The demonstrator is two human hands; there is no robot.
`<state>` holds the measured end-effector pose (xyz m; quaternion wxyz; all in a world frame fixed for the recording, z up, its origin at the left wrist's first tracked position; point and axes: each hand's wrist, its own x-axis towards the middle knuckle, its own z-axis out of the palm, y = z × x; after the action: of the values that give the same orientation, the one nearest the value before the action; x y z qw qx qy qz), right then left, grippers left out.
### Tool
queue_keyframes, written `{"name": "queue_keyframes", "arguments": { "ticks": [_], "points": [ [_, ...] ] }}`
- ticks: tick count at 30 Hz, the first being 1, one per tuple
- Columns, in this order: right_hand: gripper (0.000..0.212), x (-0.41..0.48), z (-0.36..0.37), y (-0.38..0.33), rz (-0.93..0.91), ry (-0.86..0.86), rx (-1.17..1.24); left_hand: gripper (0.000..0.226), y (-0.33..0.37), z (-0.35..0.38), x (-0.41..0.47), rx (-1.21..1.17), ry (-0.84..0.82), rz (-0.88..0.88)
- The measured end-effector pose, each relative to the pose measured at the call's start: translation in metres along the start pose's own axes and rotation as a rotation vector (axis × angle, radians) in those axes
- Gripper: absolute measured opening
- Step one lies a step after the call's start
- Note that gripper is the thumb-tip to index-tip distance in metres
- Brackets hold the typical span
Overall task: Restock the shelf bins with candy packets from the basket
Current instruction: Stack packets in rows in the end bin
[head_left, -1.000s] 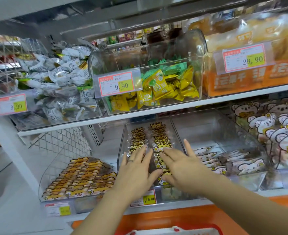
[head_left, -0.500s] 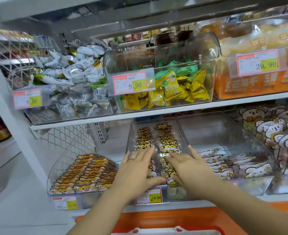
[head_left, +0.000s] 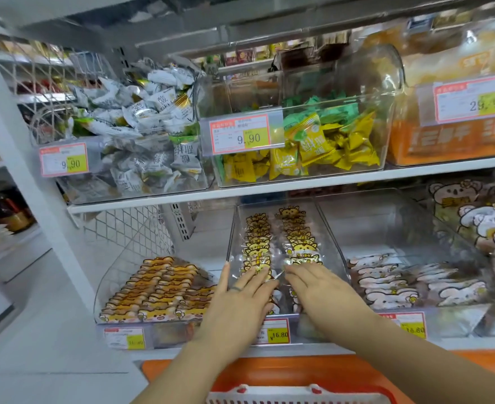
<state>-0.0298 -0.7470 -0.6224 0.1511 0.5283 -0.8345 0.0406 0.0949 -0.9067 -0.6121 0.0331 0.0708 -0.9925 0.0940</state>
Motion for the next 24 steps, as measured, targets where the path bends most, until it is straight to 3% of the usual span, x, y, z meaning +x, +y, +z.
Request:
{"name": "queue_keyframes", "arguments": {
  "ticks": [4,9,12,15,17,20,24],
  "points": [
    [0.079,-0.003,-0.007,0.004,0.029,-0.088,0.053,0.051,-0.003,-0.003,0.002,-0.014,0.0,-0.012],
    [0.079,-0.011,-0.02,-0.004,0.032,0.031,0.089,0.058,0.002,-0.022,-0.001,0.025,0.047,-0.023],
    [0.082,-0.024,-0.029,-0.025,-0.003,0.168,0.124,0.059,0.009,-0.023,-0.019,-0.062,0.253,-0.023],
    [0.062,-0.05,-0.029,-0.055,-0.051,0.256,0.234,0.04,0.02,-0.003,-0.058,-0.216,0.525,-0.007],
    [0.046,-0.071,-0.016,-0.073,-0.054,0.253,0.274,0.034,0.027,0.026,-0.09,-0.309,0.564,-0.022],
    [0.02,-0.099,0.015,-0.101,-0.039,0.017,0.294,0.027,0.038,0.082,-0.134,-0.457,0.418,-0.11],
    [0.026,-0.127,0.079,-0.119,0.114,-0.465,0.263,0.025,0.043,0.159,-0.174,-0.568,0.019,-0.285]
  ]
}}
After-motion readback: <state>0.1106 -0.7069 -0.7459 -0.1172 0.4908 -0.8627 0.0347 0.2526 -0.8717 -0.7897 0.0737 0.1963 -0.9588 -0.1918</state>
